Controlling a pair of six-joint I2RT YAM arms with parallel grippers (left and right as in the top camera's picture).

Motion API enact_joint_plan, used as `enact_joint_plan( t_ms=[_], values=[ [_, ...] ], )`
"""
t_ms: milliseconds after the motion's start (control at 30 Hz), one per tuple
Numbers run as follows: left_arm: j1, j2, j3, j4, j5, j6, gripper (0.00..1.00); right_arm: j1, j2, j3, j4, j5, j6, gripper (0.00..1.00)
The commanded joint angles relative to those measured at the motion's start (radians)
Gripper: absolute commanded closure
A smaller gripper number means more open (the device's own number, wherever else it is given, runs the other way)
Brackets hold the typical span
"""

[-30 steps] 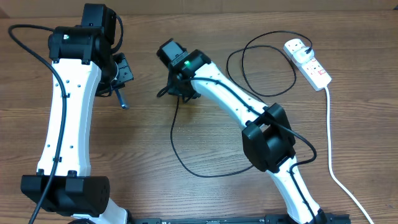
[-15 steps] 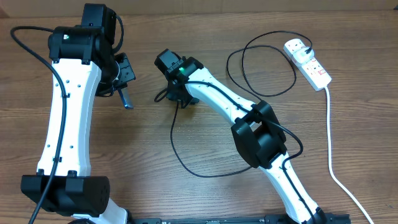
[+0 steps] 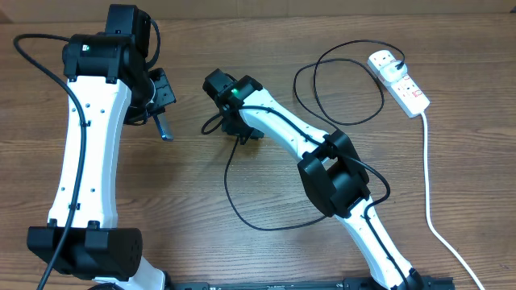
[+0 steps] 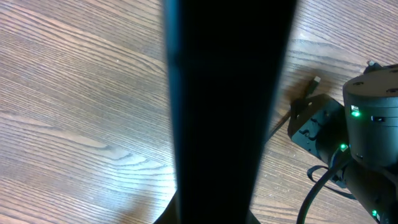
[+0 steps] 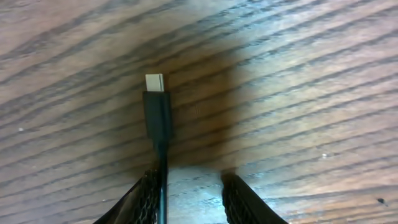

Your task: Plug charger to phone and switch on socket

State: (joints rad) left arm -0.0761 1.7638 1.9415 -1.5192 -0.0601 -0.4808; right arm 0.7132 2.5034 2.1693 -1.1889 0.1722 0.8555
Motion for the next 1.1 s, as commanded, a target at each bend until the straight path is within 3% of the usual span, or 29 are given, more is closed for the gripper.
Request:
enact_joint_plan(
  t_ms=[0,500,667,833,1067],
  values=[
    [0.005,-0.002,0.009,0.008,0.005,-0.013,0.96,-0.008,0.031,-0.004,-0.007,0.027,0.029,0.65],
    [0.005,-0.002,0.009,0.01,0.006,0.013,0.96,-0.024,0.033,-0.004,0.066,0.029,-0.069,0.72],
    [0.005,-0.002,0.009,0.013,0.006,0.013,0.96,-0.024,0.035,-0.004,0.066,0.027,-0.069,0.81],
    [0.005,-0.002,0.009,0.013,0.006,0.013,0.95,-0.024,0.04,-0.004,0.066,0.014,-0.072,0.82],
    [0.005,-0.002,0.009,0.013,0.007,0.013,0.96,-0.024,0.042,-0.004,0.068,0.008,-0.072,0.96]
  ],
)
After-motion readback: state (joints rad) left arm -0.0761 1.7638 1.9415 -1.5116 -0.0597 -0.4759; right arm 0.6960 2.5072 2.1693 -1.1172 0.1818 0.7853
